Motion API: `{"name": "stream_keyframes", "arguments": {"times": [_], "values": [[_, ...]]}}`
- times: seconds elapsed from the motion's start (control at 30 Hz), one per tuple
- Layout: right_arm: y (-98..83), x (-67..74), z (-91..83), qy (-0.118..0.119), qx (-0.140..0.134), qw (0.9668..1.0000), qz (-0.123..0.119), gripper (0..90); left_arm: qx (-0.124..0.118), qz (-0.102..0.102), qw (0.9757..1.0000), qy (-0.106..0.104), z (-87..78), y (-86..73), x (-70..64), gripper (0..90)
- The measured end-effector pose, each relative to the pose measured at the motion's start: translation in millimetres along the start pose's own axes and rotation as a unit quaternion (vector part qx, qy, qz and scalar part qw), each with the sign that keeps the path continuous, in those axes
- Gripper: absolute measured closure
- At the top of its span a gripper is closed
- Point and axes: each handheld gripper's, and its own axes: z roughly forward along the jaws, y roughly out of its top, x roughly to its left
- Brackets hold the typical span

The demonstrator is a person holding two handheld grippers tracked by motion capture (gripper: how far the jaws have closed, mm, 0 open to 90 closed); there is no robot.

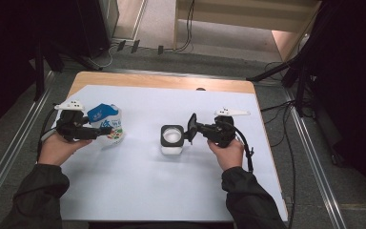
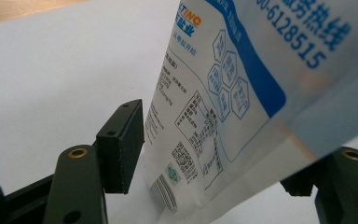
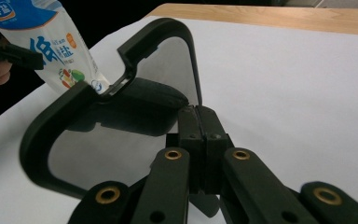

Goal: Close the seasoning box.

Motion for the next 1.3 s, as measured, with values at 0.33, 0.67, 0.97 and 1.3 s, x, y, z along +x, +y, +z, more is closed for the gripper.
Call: {"name": "stream_keyframes", "arguments": {"times": [0.33,0.67,0.97,1.3], "values": [[5.7,2.2,4.7,0.010,-0.003,0.9999,0.003,90.0,-0.017,-0.012,0.9997,-0.010,-9.9,-11.1,-3.2,32.6],[8.6,9.1,10.1,0.018,-0.002,0.9998,-0.007,90.0,-0.014,-0.004,0.9999,0.007,-12.1,-16.6,-5.7,31.9],[9.2,14.5,19.6,0.026,0.012,0.9995,-0.015,90.0,-0.014,-0.016,0.9997,0.013,-14.2,-22.6,-7.0,30.9],[9.9,14.8,19.8,0.020,0.010,0.9993,-0.029,81.4,-0.014,-0.013,0.9997,0.018,-14.7,-25.5,-10.7,30.8]]}}
